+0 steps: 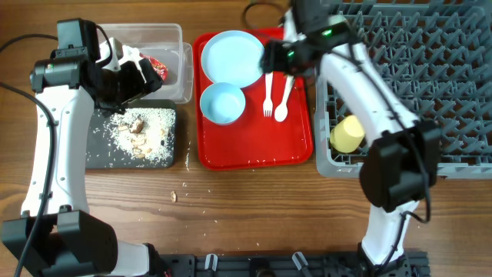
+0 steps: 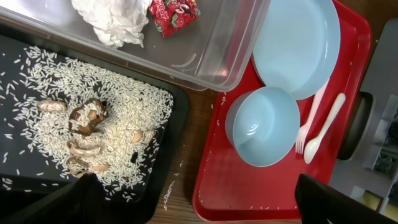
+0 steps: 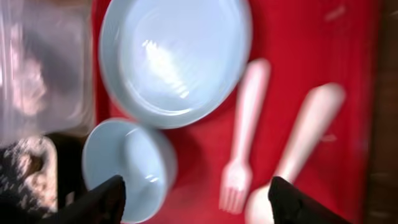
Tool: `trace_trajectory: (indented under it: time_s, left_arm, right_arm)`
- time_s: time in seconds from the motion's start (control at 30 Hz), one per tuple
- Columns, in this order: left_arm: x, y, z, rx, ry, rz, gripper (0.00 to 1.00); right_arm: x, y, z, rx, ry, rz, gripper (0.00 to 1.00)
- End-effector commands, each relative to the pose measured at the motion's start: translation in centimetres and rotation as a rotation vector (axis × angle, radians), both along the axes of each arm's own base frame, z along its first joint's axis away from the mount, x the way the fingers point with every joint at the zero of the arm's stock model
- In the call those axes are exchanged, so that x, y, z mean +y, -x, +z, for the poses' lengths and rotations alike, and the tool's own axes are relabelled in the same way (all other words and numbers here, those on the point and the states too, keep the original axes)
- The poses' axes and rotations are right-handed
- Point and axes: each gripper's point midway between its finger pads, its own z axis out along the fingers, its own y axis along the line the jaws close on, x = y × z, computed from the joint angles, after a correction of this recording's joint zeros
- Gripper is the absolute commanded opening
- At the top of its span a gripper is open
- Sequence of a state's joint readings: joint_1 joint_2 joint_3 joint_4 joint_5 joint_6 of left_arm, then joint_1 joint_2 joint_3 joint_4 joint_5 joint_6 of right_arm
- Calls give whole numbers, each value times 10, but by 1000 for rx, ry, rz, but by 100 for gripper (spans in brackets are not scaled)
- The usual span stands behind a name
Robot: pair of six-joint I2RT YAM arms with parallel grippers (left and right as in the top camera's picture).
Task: Sort waste into correct bins and load items into the dishwasher rack
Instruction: 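Reach the right gripper to the blue bowl and grasp it, then place the blue bowl into the dishwasher rack with the right gripper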
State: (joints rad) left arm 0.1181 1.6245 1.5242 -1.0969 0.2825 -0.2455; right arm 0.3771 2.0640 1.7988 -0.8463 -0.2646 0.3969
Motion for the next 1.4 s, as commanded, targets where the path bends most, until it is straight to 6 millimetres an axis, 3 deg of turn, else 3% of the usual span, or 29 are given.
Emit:
trace_trajectory:
  time_s: [0.0,0.13,0.33,0.47,0.63,0.83,0.93,1.0,1.07,1.23,1.37]
  left_arm:
    - [2,-1,11,-33,-13,0,100]
    - [2,-1,11,-33,-13,0,100]
    - [2,-1,11,-33,-13,0,100]
    - [2,-1,11,-33,-13,0,100]
    - [2,-1,11,-33,-13,0,100]
    - [2,-1,11,-33,-13,0,100]
    - [2,-1,11,-33,-13,0,100]
    - [2,-1,11,-33,-13,0,100]
    - [2,-1,11,-33,-13,0,100]
    - [2,-1,11,-33,-13,0,100]
    - [2,-1,11,-33,-13,0,100]
  right_arm:
    - [44,36,-49,150,-6,-2,71]
    - [57,49,-75,179,72,-32,63]
    - [57,56,-97,231,111,-62,54]
    - [52,54,-99,220,138,-75,40]
    - [51,55,-99,221,139,-74,8]
    - [49,53,-94,208,141,-51,4]
    - [40,48,-73,170,138,-28,4]
    - [29,41,-48,120,141,-22,4]
    - [4,31,-8,38,175,-60,4]
    - [-87,24,88,-175,305,-264,4]
    - [-175,45,145,-272,465,-472,4]
